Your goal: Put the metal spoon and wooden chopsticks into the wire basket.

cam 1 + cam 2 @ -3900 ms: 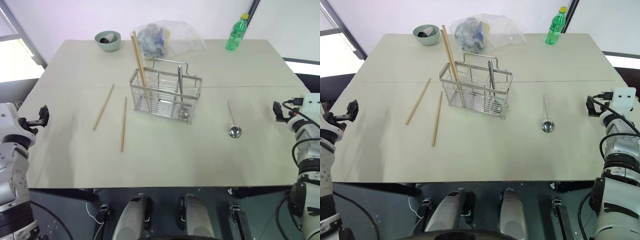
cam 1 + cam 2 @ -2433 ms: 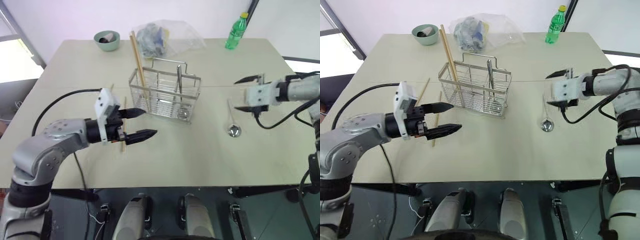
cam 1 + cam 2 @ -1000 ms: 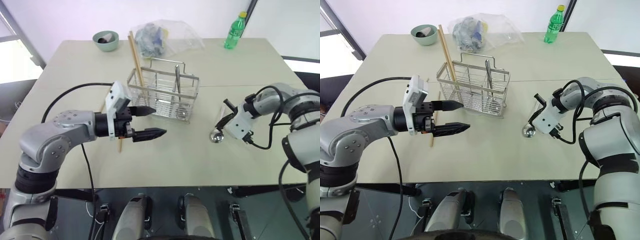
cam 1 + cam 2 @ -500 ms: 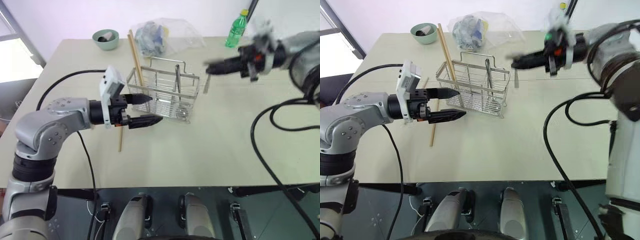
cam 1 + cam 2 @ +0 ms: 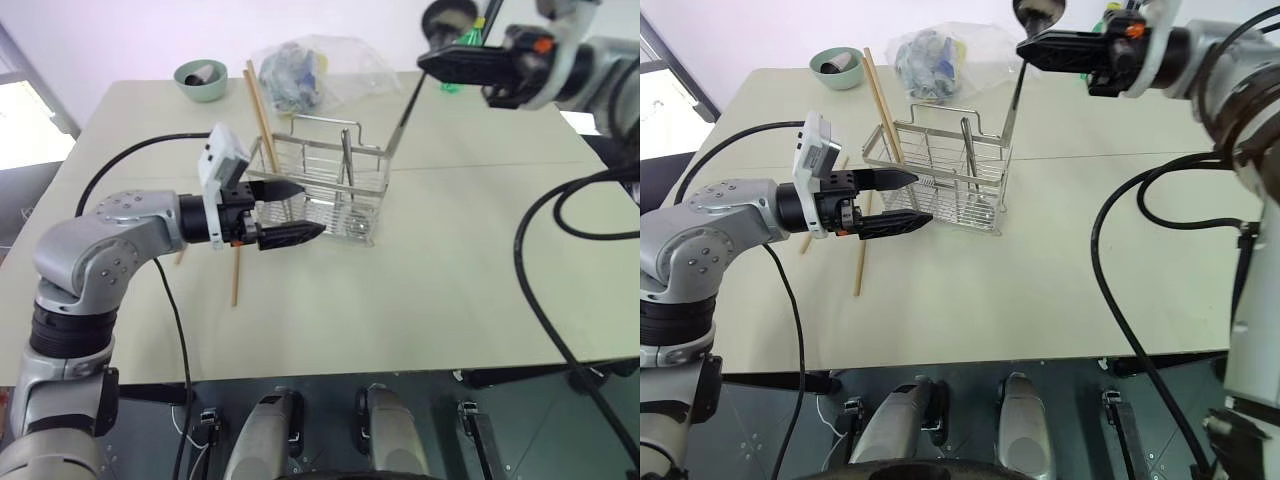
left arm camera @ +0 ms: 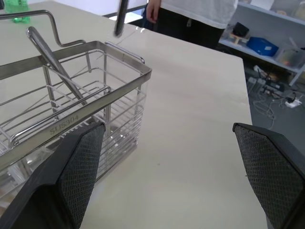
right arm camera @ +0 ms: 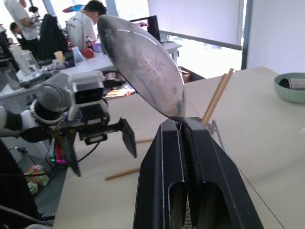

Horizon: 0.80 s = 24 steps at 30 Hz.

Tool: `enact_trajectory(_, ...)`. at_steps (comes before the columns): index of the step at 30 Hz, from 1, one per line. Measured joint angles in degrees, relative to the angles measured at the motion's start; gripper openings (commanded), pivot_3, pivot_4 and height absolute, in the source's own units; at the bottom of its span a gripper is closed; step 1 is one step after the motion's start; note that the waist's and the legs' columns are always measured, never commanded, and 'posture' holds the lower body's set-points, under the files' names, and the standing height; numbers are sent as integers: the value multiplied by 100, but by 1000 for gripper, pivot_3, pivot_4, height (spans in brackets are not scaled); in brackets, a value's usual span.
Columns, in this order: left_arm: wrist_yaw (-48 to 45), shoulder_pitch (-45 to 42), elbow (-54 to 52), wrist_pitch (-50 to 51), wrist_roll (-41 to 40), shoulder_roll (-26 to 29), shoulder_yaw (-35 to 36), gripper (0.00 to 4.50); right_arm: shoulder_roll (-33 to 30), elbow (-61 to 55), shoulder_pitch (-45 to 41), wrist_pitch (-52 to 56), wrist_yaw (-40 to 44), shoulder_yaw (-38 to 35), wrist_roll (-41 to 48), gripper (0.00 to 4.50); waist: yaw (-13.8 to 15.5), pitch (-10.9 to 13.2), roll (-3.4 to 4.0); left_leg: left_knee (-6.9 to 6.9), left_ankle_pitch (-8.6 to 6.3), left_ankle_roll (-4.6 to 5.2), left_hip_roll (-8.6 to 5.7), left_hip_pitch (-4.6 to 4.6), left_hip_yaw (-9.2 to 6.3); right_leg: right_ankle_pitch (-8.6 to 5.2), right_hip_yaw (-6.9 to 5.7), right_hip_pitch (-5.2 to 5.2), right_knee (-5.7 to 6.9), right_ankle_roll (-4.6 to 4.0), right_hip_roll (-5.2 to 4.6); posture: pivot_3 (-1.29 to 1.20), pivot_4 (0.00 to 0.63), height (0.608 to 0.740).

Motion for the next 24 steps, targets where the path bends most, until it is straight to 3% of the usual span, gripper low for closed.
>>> enact_trajectory(9,120,-43,1,-5,1,-9,30,4500,501,2,546,-491,-471,348,207,71,2,0,0,2,1,1,-2,0,0,1,-2,1,1,1,5,0,150,669)
enact_trajectory(10,140,-55,2,-9,2,-12,51,4500,550,2,609,-478,-518,396,217,610,-1,0,0,2,1,1,-2,0,0,1,-2,1,2,1,5,0,150,669)
enact_trajectory(12,159,-84,2,-17,11,-12,92,4500,610,3,709,-451,-591,461,244,1265,-2,0,0,2,2,0,-2,0,0,1,-2,1,2,1,5,0,150,669)
enact_trajectory(18,174,-87,6,-23,73,-7,171,4500,630,4,796,-408,-942,509,478,4315,1,0,0,2,0,-2,-2,0,0,1,-2,1,2,1,6,0,150,669)
enact_trajectory(24,513,-253,267,-29,137,-20,427,4500,406,7,603,-41,-1023,507,825,4315,13,2,0,2,1,-1,-3,-3,0,1,-3,-1,2,1,5,0,150,669)
